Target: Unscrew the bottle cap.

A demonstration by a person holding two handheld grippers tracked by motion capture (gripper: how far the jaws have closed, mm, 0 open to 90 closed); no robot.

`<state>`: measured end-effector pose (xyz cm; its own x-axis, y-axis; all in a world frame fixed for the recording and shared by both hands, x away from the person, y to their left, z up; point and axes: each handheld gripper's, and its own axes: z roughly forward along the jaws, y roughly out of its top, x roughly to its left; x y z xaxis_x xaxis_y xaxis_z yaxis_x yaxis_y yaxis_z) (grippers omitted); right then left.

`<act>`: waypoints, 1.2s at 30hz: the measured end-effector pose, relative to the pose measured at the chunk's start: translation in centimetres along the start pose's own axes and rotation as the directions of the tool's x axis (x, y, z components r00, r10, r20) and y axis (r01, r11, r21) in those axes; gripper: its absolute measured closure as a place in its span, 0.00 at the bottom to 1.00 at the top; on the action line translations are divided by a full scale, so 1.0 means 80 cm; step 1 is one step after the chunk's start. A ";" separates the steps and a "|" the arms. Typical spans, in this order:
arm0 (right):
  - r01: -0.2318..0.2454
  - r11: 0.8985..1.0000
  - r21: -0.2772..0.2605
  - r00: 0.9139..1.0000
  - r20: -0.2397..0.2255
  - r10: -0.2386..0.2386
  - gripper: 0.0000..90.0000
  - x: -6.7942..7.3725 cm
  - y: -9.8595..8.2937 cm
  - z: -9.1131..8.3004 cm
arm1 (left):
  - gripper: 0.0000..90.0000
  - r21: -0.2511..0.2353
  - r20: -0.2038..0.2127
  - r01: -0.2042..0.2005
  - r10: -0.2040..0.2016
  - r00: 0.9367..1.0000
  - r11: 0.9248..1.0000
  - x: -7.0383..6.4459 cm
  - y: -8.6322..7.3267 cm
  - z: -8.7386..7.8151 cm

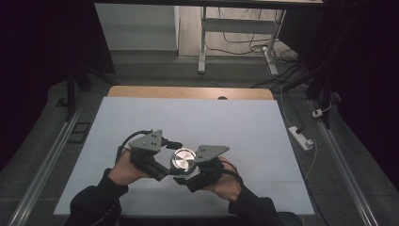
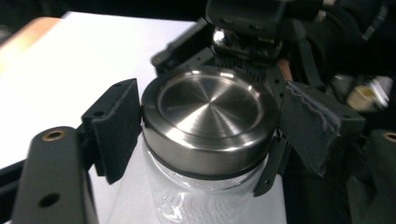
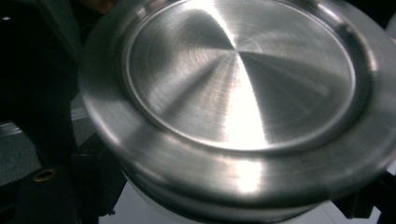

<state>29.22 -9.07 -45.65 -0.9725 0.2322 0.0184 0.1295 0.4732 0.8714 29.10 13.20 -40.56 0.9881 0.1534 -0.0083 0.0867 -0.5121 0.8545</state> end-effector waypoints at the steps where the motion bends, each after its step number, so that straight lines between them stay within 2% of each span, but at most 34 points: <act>1: 0.000 1.000 0.000 1.000 0.000 0.000 0.16 0.000 0.000 0.000 | 0.23 0.000 0.000 0.000 0.000 1.000 1.000 0.000 0.000 0.000; 2: 0.011 1.000 0.009 1.000 -0.012 -0.011 0.16 0.003 0.001 0.003 | 0.22 0.003 0.026 0.004 -0.004 1.000 1.000 0.002 -0.002 0.003; 3: 0.013 1.000 0.013 1.000 -0.015 -0.013 0.16 0.004 0.001 0.003 | 0.22 0.012 0.033 0.005 -0.005 0.999 1.000 0.002 -0.002 0.006; 6: 0.021 0.999 0.025 1.000 -0.018 -0.021 0.16 0.006 0.000 0.006 | 0.22 0.025 0.025 -0.005 0.005 1.000 1.000 0.000 -0.002 0.010; 10: 0.001 1.000 0.024 1.000 0.003 -0.001 0.16 0.001 -0.002 0.005 | 0.22 0.003 -0.064 0.023 -0.023 0.998 1.000 -0.006 -0.003 0.017; 12: -0.017 1.000 0.021 0.999 0.028 0.016 0.16 -0.002 -0.003 0.003 | 0.22 -0.006 -0.136 0.042 -0.042 0.990 0.999 -0.012 -0.001 0.024; 15: -0.046 0.999 0.021 0.996 0.082 0.044 0.16 -0.007 -0.005 0.001 | 0.22 -0.019 -0.248 0.057 -0.060 0.967 0.998 -0.021 0.002 0.034; 16: -0.055 0.998 0.019 0.994 0.100 0.053 0.16 -0.008 -0.005 0.001 | 0.22 -0.027 -0.274 0.062 -0.067 0.959 0.998 -0.023 0.002 0.037; 18: -0.065 0.998 0.013 0.991 0.121 0.063 0.16 -0.010 -0.005 0.000 | 0.22 -0.041 -0.297 0.071 -0.080 0.952 0.997 -0.025 0.003 0.040; 20: -0.073 0.997 0.010 0.989 0.132 0.071 0.16 -0.011 -0.005 -0.002 | 0.22 -0.061 -0.314 0.069 -0.084 0.946 0.996 -0.026 0.003 0.039; 21: -0.077 0.997 0.007 0.988 0.135 0.076 0.16 -0.011 -0.005 -0.002 | 0.22 -0.067 -0.316 0.063 -0.081 0.945 0.996 -0.026 0.003 0.038; 26: -0.077 0.997 -0.006 0.988 0.132 0.077 0.16 -0.011 -0.003 -0.004 | 0.22 -0.076 -0.316 0.061 -0.083 0.945 0.995 -0.027 0.004 0.036; 29: -0.077 0.997 -0.005 0.988 0.134 0.077 0.16 -0.011 -0.003 -0.004 | 0.22 -0.083 -0.309 0.078 -0.100 0.946 0.994 -0.025 0.004 0.037; 31: -0.070 0.998 -0.004 0.989 0.133 0.070 0.16 -0.011 -0.003 -0.004 | 0.22 -0.055 -0.269 0.084 -0.095 0.958 0.995 -0.021 0.005 0.036; 33: -0.061 0.998 0.007 0.991 0.119 0.060 0.16 -0.010 -0.004 -0.004 | 0.20 -0.047 -0.215 0.103 -0.111 0.970 0.994 -0.015 0.006 0.030; 34: -0.057 0.998 0.009 0.993 0.106 0.055 0.16 -0.010 -0.003 -0.003 | 0.13 -0.040 -0.182 0.123 -0.129 0.975 0.992 -0.010 0.006 0.029; 35: -0.049 0.999 0.010 0.995 0.093 0.047 0.16 -0.010 -0.003 -0.003 | 0.06 -0.030 -0.161 0.126 -0.130 0.978 0.992 -0.007 0.006 0.026; 36: -0.037 0.999 0.013 0.996 0.077 0.036 0.16 -0.009 -0.002 -0.003 | 0.06 -0.023 -0.138 0.109 -0.111 0.984 0.994 -0.005 0.005 0.023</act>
<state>29.83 -9.54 -45.67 -0.9494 0.3138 0.0123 0.1682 0.4750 0.8637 28.97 11.43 -41.18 0.9453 0.3246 -0.0313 0.1909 -0.4728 0.8603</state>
